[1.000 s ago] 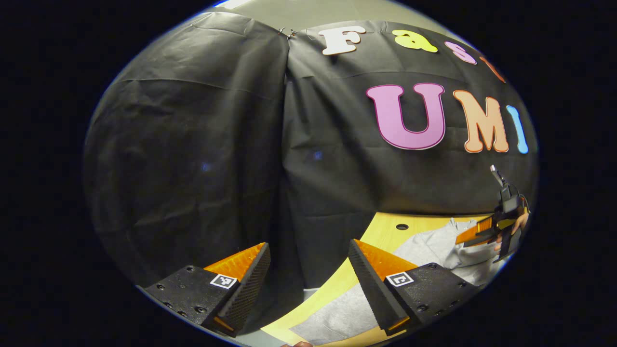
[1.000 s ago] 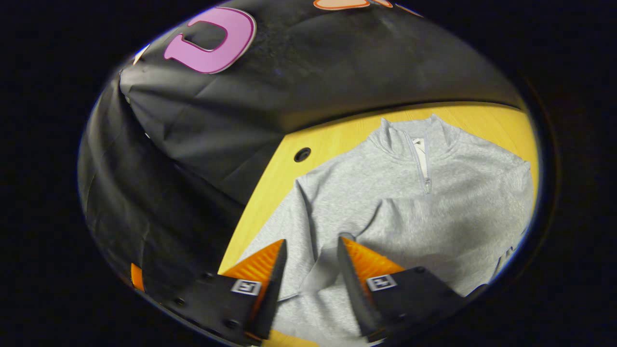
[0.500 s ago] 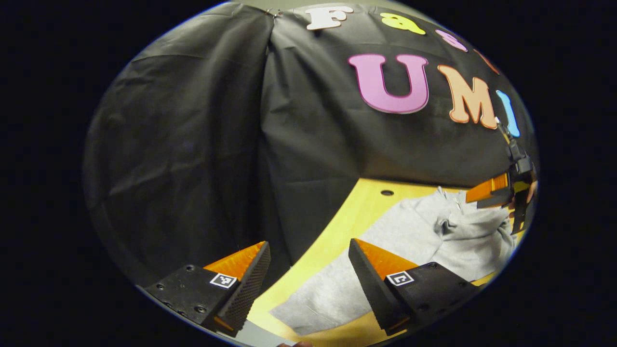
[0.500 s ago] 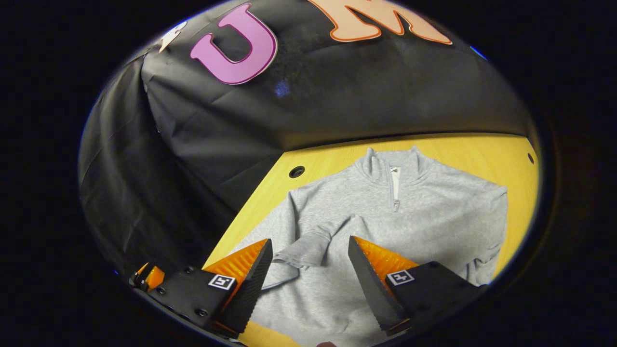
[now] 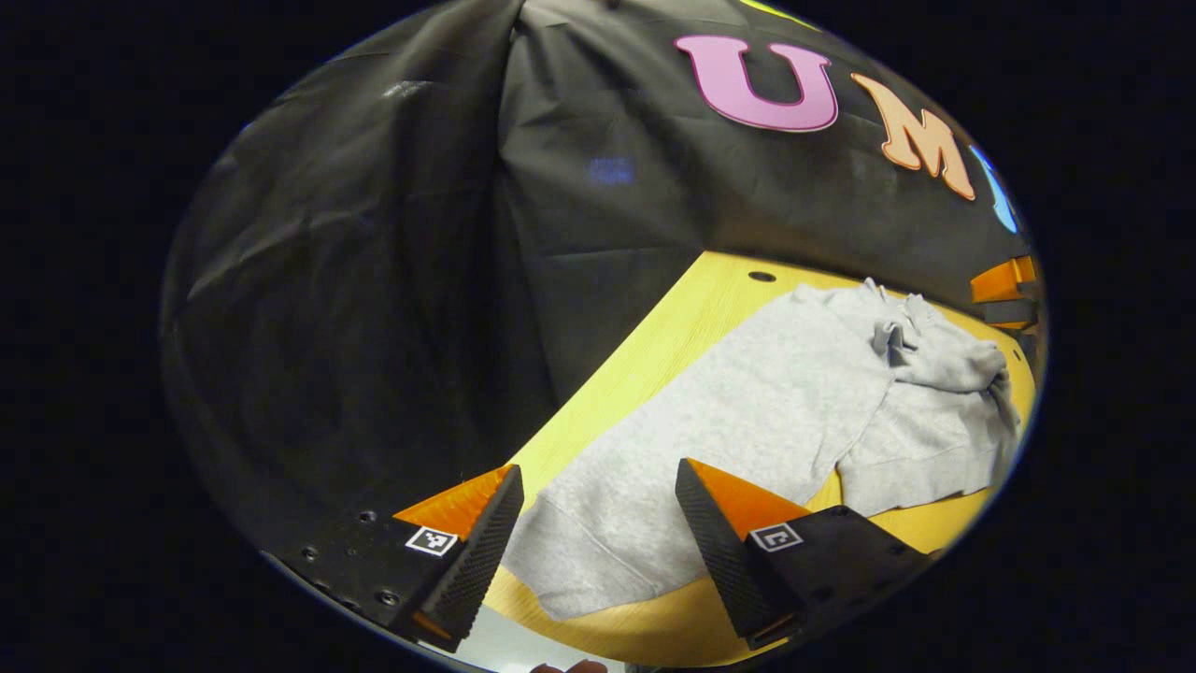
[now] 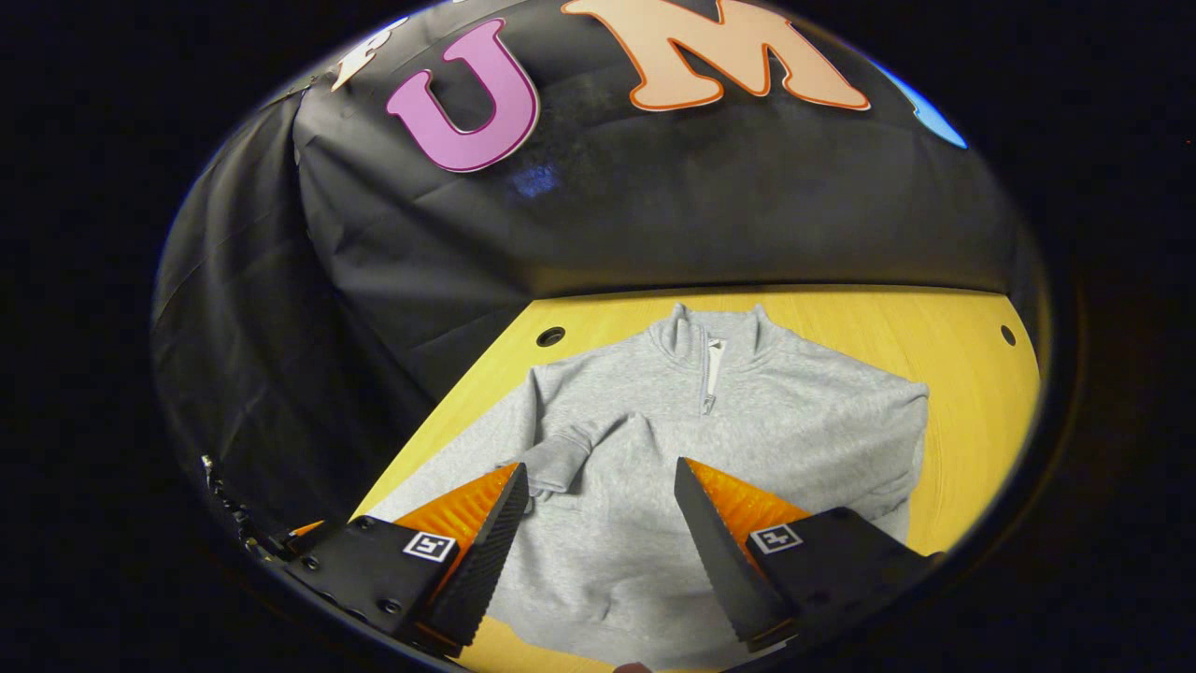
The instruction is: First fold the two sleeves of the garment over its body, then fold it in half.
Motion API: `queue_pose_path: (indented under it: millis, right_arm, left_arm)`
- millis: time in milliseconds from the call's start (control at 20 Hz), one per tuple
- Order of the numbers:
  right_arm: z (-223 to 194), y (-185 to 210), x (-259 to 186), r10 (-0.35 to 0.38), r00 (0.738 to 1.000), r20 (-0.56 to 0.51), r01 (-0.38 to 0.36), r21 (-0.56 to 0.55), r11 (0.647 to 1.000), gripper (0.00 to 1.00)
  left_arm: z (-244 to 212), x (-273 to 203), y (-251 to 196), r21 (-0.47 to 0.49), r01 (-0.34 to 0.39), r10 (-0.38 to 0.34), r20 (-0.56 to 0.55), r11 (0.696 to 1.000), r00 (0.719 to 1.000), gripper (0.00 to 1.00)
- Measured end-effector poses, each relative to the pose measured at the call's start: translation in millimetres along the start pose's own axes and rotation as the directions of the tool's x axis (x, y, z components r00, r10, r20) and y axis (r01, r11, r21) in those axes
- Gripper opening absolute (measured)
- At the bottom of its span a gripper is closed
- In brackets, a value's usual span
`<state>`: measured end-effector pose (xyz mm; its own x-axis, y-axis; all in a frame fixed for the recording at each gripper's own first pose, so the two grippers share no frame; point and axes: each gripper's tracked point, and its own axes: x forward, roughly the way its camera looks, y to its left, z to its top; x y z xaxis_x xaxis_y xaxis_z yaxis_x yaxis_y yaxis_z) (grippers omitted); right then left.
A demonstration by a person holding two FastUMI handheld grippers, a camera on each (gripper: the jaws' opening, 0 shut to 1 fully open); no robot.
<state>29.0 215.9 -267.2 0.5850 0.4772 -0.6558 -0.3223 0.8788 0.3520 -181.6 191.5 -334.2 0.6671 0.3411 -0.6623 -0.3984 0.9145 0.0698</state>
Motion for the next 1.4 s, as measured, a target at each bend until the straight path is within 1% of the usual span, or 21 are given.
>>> queue_pose_path:
  millis: [100,150,200,250,300,350,400,450,500,550,650,700,750,800,850,900,950,1000,1050,1100,1400]
  right_arm:
    - [1.2,-10.1,-4.7,-0.015,1.000,0.008,0.015,0.006,1.000,0.98]
    - [0.2,-13.5,-6.8,-0.019,1.000,0.009,0.019,0.009,1.000,0.94]
    - [-0.5,-17.8,-7.6,-0.026,1.000,0.007,0.026,0.009,1.000,0.98]
    - [-2.1,-21.8,-9.3,-0.032,0.999,0.004,0.032,0.007,0.999,0.98]
    - [-2.6,-24.8,-10.7,-0.037,0.999,0.003,0.037,0.004,0.999,0.98]
    - [-2.3,-26.5,-12.3,-0.039,0.999,0.005,0.039,0.000,0.999,0.94]
    - [-1.7,-28.0,-14.4,-0.040,0.999,0.009,0.040,-0.004,0.999,0.98]
    - [-2.2,-29.7,-14.4,-0.042,0.999,0.011,0.042,-0.010,0.999,0.98]
    - [-2.7,-31.3,-16.3,-0.043,0.999,0.010,0.043,-0.015,0.999,0.98]
    - [-3.7,-31.7,-17.8,-0.044,0.999,0.012,0.044,-0.016,0.999,0.98]
    - [-4.4,-32.8,-20.6,-0.038,0.999,0.017,0.038,-0.010,0.999,0.95]
    - [-4.8,-33.6,-22.6,-0.036,0.999,0.020,0.036,-0.012,0.999,0.98]
    - [-5.3,-35.5,-24.8,-0.037,0.999,0.025,0.038,-0.019,0.999,0.95]
    - [-4.0,-38.1,-27.3,-0.041,0.999,0.033,0.042,-0.029,0.999,0.98]
    - [-3.4,-40.7,-29.7,-0.045,0.998,0.042,0.046,-0.038,0.998,0.94]
    - [-2.2,-42.8,-32.4,-0.049,0.998,0.049,0.051,-0.046,0.998,0.94]
    - [-1.9,-44.6,-35.6,-0.052,0.997,0.056,0.055,-0.053,0.997,0.98]
    - [-0.9,-48.1,-38.8,-0.058,0.996,0.063,0.062,-0.057,0.996,0.94]
    - [-0.5,-51.1,-43.4,-0.062,0.996,0.070,0.067,-0.061,0.996,0.94]
    - [-0.7,-55.0,-47.7,-0.068,0.995,0.076,0.072,-0.063,0.995,0.98]
    - [-13.6,-83.4,-77.0,-0.113,0.989,0.098,0.119,-0.049,0.992,0.98]
  left_arm:
    - [-11.0,2.4,-1.2,-0.009,-0.003,0.003,-0.032,1.000,0.999,0.97]
    - [-17.0,4.6,-1.6,-0.011,-0.001,0.001,-0.048,1.000,0.999,0.97]
    - [-22.9,6.2,-1.5,-0.010,-0.001,0.000,-0.066,1.000,0.998,0.97]
    - [-29.5,7.4,-1.3,-0.005,0.002,-0.002,-0.082,1.000,0.997,0.97]
    - [-31.4,5.0,-2.1,-0.007,0.005,-0.005,-0.089,1.000,0.996,0.97]
    - [-26.7,9.9,-4.0,-0.013,0.019,-0.019,-0.065,1.000,0.998,0.98]
    - [-33.3,7.9,-7.0,-0.028,0.032,-0.035,-0.101,0.999,0.994,0.95]
    - [-30.8,6.6,-10.2,-0.049,0.040,-0.045,-0.104,0.998,0.993,0.94]
    - [-31.6,10.9,-12.2,-0.053,0.047,-0.053,-0.116,0.997,0.992,0.86]
    - [-33.2,10.5,-17.2,-0.048,0.073,-0.079,-0.138,0.996,0.987,0.83]
    - [-31.3,15.0,-25.6,-0.016,0.105,-0.106,-0.144,0.994,0.984,0.44]
    - [-31.6,14.8,-28.0,-0.011,0.105,-0.105,-0.146,0.994,0.984,0.24]
    - [-29.8,16.2,-29.0,-0.010,0.102,-0.102,-0.149,0.995,0.984,0.18]
    - [-28.7,14.7,-29.4,-0.014,0.092,-0.093,-0.163,0.996,0.982,0.09]
    - [-27.0,15.8,-29.6,-0.024,0.086,-0.088,-0.169,0.996,0.982,0.04]
    - [-26.4,15.3,-32.4,-0.034,0.087,-0.092,-0.188,0.996,0.978,0.00]
    - [-25.0,15.4,-34.2,-0.033,0.090,-0.095,-0.198,0.995,0.976,0.00]
    - [-19.2,16.8,-35.0,-0.021,0.093,-0.095,-0.195,0.995,0.976,0.00]
    - [-9.8,19.1,-36.8,-0.006,0.098,-0.098,-0.179,0.995,0.979,0.00]
    - [1.9,20.0,-38.9,0.007,0.103,-0.101,-0.160,0.995,0.982,0.00]
    - [65.1,27.7,-76.3,0.003,0.157,-0.157,-0.063,0.988,0.986,0.00]
